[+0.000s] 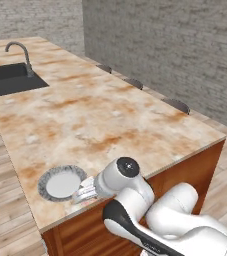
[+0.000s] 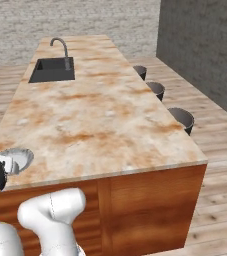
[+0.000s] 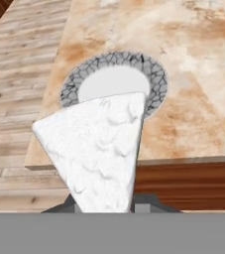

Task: Take the baked cake out of the oven and place it on the plate for cooling. Then close the oven door.

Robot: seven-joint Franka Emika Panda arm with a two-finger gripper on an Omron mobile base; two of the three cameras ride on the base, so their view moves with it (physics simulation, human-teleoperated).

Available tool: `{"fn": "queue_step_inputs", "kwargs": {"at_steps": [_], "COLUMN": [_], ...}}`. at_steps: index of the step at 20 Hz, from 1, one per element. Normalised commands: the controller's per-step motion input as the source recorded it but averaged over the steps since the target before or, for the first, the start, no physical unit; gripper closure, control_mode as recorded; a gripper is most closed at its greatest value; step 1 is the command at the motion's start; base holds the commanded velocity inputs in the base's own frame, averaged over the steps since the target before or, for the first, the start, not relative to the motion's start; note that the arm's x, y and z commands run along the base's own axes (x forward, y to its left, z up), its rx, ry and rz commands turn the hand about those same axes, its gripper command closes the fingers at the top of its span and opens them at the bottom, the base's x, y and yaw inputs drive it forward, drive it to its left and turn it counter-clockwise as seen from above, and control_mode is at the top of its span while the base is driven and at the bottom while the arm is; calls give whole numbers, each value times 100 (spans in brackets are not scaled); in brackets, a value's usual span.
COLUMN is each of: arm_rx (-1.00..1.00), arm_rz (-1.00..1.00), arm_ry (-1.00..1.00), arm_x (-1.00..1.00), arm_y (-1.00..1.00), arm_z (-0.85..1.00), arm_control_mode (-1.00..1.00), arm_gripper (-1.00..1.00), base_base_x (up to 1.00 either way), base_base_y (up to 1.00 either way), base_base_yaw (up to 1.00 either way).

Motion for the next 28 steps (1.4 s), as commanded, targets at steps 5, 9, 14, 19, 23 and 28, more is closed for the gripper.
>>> {"fn": "queue_step_inputs", "kwargs": {"at_steps": [5, 9, 14, 19, 23, 28], "arm_rx": [-6, -1, -4, -5, 0, 0], "arm_rz": [0, 1, 0, 0, 0, 0], "arm_ry": [6, 12, 1, -4, 0, 0], "arm_x": [34, 38, 39, 32, 36, 35], "arm_y": [26, 32, 22, 14, 14, 13], "arm_z": [27, 2, -20, -29, -40, -30], "arm_control_mode": [-100, -100, -100, -100, -100, -100], "arm_gripper": [100, 100, 100, 100, 100, 100], "base_base_x": [0, 0, 0, 0, 0, 0], "base_base_y": [0, 0, 0, 0, 0, 0], "base_base_yaw": [0, 0, 0, 0, 0, 0]}}
